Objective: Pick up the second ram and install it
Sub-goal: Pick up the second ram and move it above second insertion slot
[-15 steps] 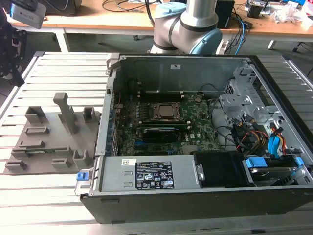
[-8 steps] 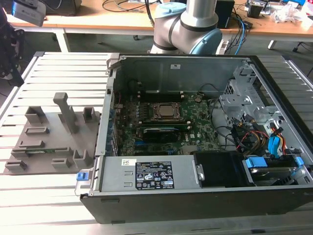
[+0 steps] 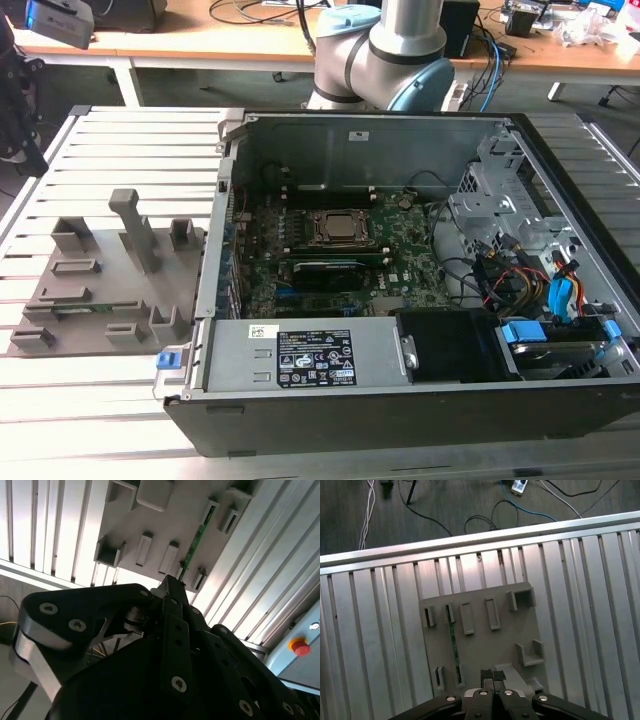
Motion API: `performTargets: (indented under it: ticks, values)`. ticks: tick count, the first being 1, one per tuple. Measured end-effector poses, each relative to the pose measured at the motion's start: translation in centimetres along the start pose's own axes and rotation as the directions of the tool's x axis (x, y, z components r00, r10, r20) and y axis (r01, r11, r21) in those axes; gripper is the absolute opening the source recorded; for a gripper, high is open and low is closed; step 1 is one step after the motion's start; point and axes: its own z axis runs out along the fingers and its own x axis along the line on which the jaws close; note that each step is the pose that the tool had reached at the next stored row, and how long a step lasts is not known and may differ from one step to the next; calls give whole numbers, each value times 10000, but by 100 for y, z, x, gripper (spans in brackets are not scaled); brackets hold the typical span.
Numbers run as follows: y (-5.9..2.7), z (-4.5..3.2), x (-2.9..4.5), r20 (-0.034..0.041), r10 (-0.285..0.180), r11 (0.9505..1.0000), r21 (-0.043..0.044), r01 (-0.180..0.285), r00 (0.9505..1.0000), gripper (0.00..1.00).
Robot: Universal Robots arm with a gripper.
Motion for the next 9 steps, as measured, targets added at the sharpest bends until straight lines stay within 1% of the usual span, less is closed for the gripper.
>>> performTargets:
  ticks: [3,5,7,9]
  values:
    - [0,0,0,-12,-267,9996,-6,267,9996,11]
    - [0,0,0,-24,-542,9985,-13,542,9985,11]
    - [0,0,0,-42,-954,9954,-24,954,9954,11]
    - [0,0,0,-49,-1133,9936,-30,1133,9935,11]
